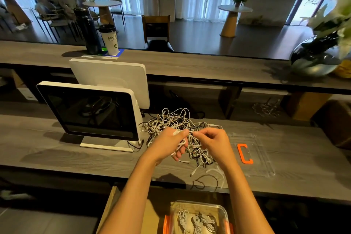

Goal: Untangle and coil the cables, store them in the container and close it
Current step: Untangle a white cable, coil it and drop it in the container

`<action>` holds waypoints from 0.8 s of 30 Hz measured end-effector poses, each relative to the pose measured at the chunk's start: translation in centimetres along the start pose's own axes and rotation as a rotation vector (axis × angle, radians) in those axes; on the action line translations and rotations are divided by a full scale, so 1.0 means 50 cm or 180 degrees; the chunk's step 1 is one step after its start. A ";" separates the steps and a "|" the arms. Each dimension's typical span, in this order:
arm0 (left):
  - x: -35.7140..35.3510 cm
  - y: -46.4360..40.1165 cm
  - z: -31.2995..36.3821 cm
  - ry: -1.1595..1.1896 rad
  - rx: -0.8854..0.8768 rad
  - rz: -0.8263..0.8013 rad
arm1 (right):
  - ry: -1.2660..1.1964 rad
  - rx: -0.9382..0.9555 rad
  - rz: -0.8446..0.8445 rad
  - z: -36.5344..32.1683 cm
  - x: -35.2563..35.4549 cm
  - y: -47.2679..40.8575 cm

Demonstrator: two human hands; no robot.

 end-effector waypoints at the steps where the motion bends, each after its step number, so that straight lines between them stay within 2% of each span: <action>1: 0.003 0.001 0.000 0.0185 0.0034 0.0211 | -0.0006 -0.0063 -0.0018 0.003 0.000 0.000; 4: 0.017 -0.007 -0.006 0.0992 0.0046 0.0969 | 0.0005 -0.0156 -0.0058 0.013 0.005 0.000; 6: 0.033 -0.014 -0.009 0.1818 -0.0012 0.1352 | 0.0051 -0.0186 -0.0106 0.019 0.012 0.003; 9: 0.051 -0.018 -0.010 0.3314 -0.0165 0.1312 | 0.0045 -0.0181 -0.0266 0.021 0.017 0.008; 12: 0.054 -0.018 -0.014 0.3979 -0.0095 0.1408 | 0.0066 -0.0123 -0.0518 0.017 0.009 0.012; 14: 0.053 -0.018 -0.018 0.3638 -0.0078 0.1726 | 0.0086 -0.0056 -0.0646 0.013 0.005 0.014; 16: 0.053 -0.013 -0.022 0.2747 -0.0136 0.2148 | 0.0117 0.0028 -0.0777 0.008 0.003 0.017; 18: 0.050 -0.012 -0.025 0.1828 -0.0187 0.2293 | 0.0120 0.0179 -0.0887 0.001 -0.001 0.020; 21: 0.036 -0.007 -0.015 0.0603 -0.0168 0.2012 | 0.0039 0.0442 -0.0876 -0.013 -0.016 0.022; 24: 0.009 0.001 0.003 -0.0369 -0.0129 0.1439 | -0.0047 0.0626 -0.0572 -0.027 -0.033 0.021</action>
Point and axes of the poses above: each hand's wrist, its own y-axis away from the middle knuckle, its own x-axis out of the back of the hand, z = x × y, the point moved 1 cm from there along -y, towards the middle knuckle, and after that the axes turned 4 degrees about x, right-handed, at the moved point
